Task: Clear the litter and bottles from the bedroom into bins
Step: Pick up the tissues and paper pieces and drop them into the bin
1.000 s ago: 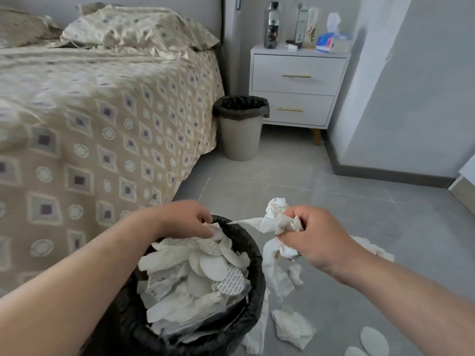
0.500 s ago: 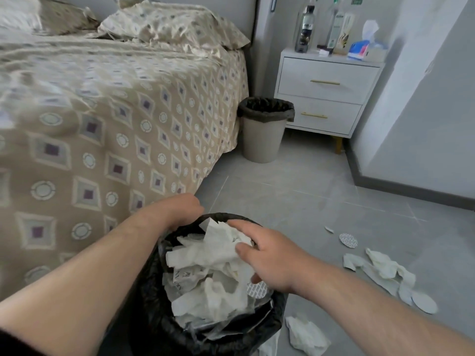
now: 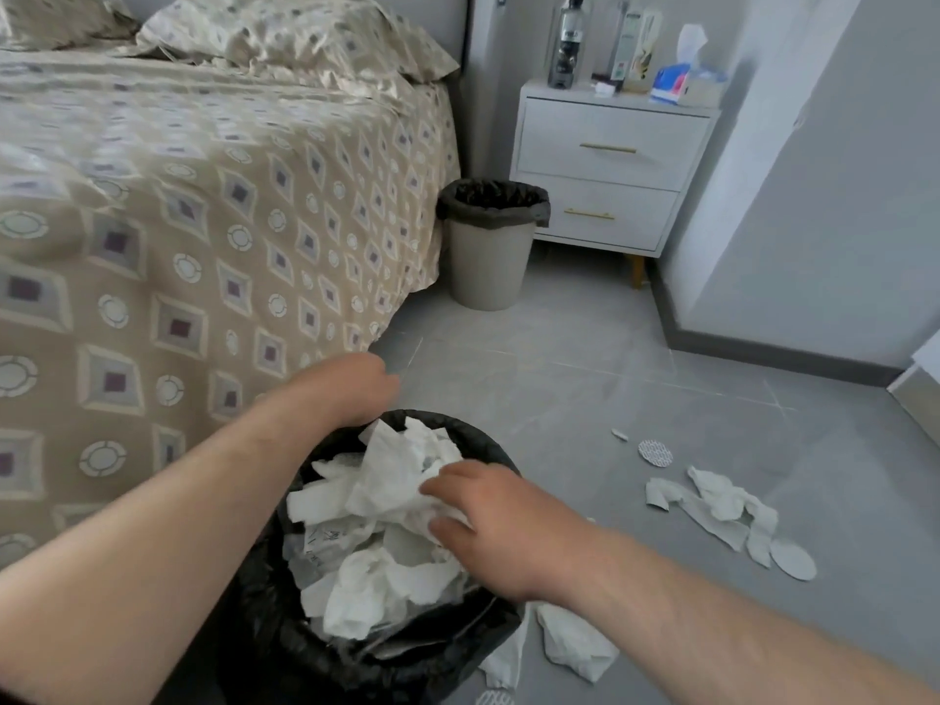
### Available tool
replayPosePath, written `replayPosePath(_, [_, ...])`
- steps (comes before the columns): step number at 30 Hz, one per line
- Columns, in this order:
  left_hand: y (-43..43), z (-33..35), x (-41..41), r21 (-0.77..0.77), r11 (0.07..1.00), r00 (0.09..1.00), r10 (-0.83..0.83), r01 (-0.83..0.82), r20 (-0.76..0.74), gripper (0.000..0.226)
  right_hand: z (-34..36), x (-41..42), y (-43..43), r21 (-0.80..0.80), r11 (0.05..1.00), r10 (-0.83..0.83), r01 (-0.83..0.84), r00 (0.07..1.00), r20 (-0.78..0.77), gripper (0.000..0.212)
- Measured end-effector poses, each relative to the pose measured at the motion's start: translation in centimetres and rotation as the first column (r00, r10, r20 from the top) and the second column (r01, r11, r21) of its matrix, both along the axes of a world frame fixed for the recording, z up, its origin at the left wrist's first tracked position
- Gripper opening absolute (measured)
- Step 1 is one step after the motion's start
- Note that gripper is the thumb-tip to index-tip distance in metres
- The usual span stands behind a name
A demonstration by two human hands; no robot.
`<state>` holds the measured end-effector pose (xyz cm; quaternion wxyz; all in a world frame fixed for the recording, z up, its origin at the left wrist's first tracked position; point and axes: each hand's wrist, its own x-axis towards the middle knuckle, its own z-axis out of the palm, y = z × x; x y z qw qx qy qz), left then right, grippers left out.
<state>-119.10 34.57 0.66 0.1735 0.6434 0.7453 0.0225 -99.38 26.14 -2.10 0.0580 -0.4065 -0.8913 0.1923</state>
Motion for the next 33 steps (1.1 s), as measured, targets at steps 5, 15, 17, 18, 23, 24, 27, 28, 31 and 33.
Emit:
replayPosePath(5, [0.0, 3.3, 6.9, 0.225, 0.967, 0.993, -0.119, 0.119, -0.013, 0.029, 3.3, 5.2, 2.4, 0.074, 0.989, -0.128, 0.13, 0.991, -0.033, 0.032])
replayPosePath(15, [-2.7, -4.9, 27.3, -0.099, 0.968, 0.922, -0.185, 0.23, 0.341, 0.029, 0.9, 24.0, 2.0, 0.002, 0.902, -0.421, 0.431, 0.881, 0.217, 0.029])
replayPosePath(17, [-3.6, -8.7, 29.7, -0.235, 0.944, 0.949, -0.168, 0.233, 0.267, 0.037, -1.2, 27.0, 1.0, -0.045, 0.873, -0.463, 0.486, 0.853, 0.24, 0.033])
replayPosePath(18, [-3.8, -10.5, 30.3, -0.292, 0.935, 0.962, -0.134, 0.202, 0.237, 0.041, -2.2, 28.4, 0.5, -0.076, 0.86, -0.471, 0.504, 0.843, 0.26, 0.035])
replayPosePath(23, [-1.2, -17.4, 28.8, -0.281, 0.954, 0.983, 0.143, -0.105, 0.119, 0.058, -5.1, 33.2, -1.4, -0.213, 0.794, -0.49, 0.569, 0.807, 0.33, 0.039])
replayPosePath(24, [-0.6, -18.4, 28.1, -0.253, 0.955, 0.98, 0.181, -0.155, 0.083, 0.068, -5.5, 33.9, -1.6, -0.222, 0.785, -0.501, 0.579, 0.803, 0.322, 0.039])
replayPosePath(27, [0.3, -20.6, 26.5, -0.19, 0.943, 0.961, 0.274, -0.274, -0.03, 0.096, -6.5, 35.7, -2.2, -0.231, 0.775, -0.512, 0.588, 0.799, 0.314, 0.039])
replayPosePath(28, [0.7, -21.0, 26.1, -0.18, 0.94, 0.957, 0.285, -0.289, -0.047, 0.095, -7.0, 36.2, -2.4, -0.232, 0.772, -0.519, 0.592, 0.797, 0.308, 0.039])
replayPosePath(31, [1.9, -22.2, 25.3, -0.213, 0.929, 0.952, 0.302, -0.304, -0.042, 0.069, -7.9, 37.6, -2.9, -0.23, 0.762, -0.537, 0.605, 0.79, 0.298, 0.039])
replayPosePath(33, [2.3, -22.9, 25.1, -0.269, 0.928, 0.965, 0.262, -0.257, -0.018, 0.065, -8.3, 38.1, -3.0, -0.238, 0.758, -0.541, 0.608, 0.789, 0.291, 0.038])
